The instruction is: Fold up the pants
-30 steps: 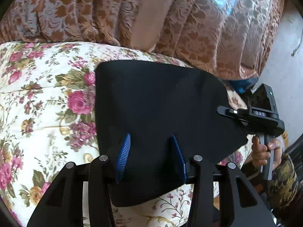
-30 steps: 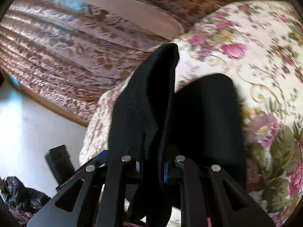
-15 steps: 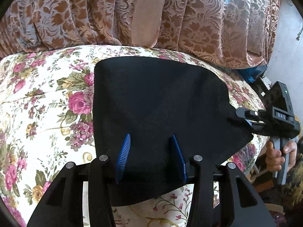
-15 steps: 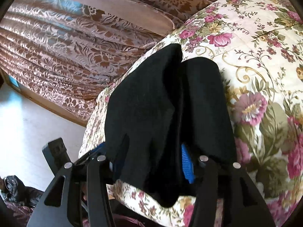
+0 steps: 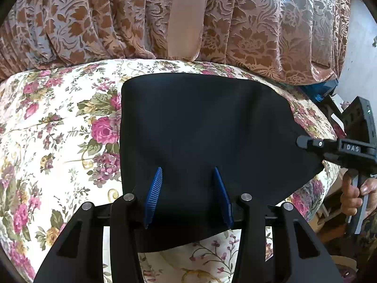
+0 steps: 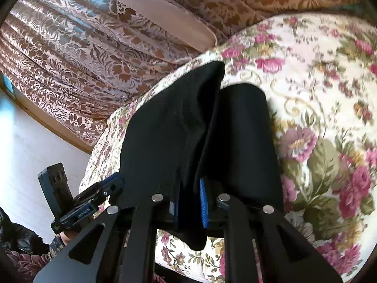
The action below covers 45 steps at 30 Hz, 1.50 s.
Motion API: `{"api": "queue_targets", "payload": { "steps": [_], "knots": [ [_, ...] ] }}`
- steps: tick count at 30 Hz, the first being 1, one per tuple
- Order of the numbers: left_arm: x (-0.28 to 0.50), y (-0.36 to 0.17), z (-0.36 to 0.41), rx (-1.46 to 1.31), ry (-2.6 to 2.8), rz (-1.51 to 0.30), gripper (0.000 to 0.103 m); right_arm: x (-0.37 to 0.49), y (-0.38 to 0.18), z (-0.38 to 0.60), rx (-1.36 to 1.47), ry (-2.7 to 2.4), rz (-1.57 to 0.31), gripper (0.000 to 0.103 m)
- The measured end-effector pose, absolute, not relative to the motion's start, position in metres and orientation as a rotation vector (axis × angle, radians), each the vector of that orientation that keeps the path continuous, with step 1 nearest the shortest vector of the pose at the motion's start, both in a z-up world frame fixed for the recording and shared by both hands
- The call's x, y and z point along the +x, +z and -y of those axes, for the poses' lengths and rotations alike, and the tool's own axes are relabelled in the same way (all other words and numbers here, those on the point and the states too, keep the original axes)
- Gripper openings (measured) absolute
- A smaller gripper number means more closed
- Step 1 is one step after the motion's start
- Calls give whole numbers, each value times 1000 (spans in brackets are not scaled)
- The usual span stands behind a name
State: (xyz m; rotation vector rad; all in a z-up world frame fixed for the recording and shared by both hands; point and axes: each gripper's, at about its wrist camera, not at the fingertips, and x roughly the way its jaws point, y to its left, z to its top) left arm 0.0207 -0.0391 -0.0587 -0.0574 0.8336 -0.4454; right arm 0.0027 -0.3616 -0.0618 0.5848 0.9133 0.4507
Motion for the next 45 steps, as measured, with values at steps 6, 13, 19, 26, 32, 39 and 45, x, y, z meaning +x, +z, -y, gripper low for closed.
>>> {"api": "queue_targets", "payload": {
  "steps": [6, 13, 19, 26, 32, 39, 45],
  "knots": [
    [17, -57, 46, -42, -466, -827, 52, 10, -74, 371, 543, 374, -953, 12],
    [17, -62, 48, -49, -473, -830, 53, -7, -69, 392, 645, 342, -906, 24],
    [18, -55, 36, -108, -486, -811, 53, -48, -34, 401, 691, 381, -816, 24],
    [11, -45, 28, -104, -473, -768, 53, -55, -56, 368, 691, 391, -921, 26],
    [8, -47, 26, -88, -471, -772, 53, -39, -76, 361, 771, 353, -930, 31],
    [1, -43, 31, -48, -470, -751, 54, -45, -64, 361, 685, 309, -904, 6],
    [-1, -62, 42, -3, -469, -810, 54, -49, -101, 373, 654, 242, -987, 5]
  ]
}}
